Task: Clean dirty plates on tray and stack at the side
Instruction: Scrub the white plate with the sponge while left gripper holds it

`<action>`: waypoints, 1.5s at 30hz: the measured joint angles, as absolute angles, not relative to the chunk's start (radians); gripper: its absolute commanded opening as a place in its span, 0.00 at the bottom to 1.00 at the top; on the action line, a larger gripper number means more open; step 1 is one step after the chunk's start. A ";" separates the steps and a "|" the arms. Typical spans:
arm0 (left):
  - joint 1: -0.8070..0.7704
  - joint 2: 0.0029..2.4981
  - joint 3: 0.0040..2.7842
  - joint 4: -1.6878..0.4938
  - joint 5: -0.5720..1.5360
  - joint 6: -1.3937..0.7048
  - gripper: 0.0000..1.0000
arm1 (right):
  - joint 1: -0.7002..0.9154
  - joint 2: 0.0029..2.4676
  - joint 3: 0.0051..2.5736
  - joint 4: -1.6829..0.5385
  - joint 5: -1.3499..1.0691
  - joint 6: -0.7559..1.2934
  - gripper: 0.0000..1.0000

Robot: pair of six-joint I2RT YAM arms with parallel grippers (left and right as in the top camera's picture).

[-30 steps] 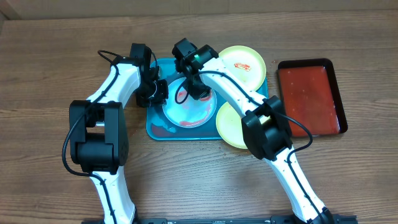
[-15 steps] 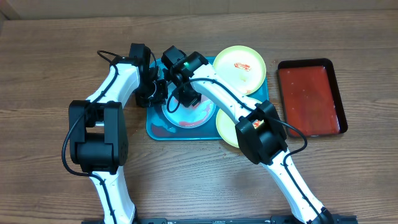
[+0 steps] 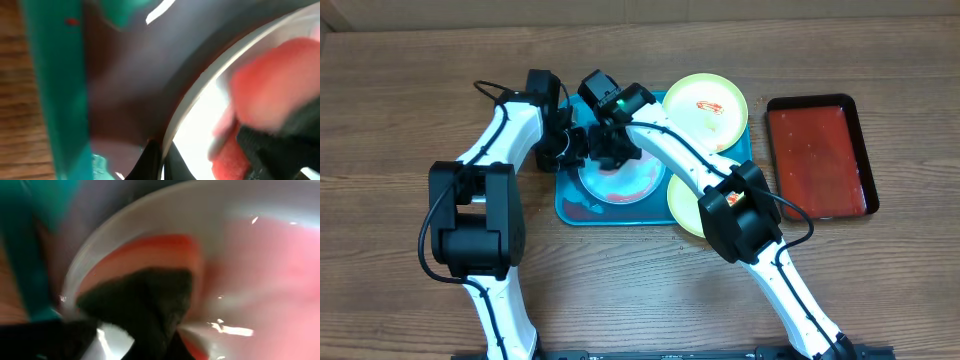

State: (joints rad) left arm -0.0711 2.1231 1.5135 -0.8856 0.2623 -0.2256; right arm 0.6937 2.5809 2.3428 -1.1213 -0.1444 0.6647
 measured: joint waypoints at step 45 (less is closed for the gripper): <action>-0.076 2.124 1.514 -0.865 0.245 -0.226 0.04 | 0.642 2.568 2.315 -1.328 -0.100 0.530 0.04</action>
State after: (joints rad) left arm -0.0765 2.1239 1.5135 -0.8646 0.2451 -0.2264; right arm 0.6422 2.5679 2.3154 -1.3277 -0.1001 0.5304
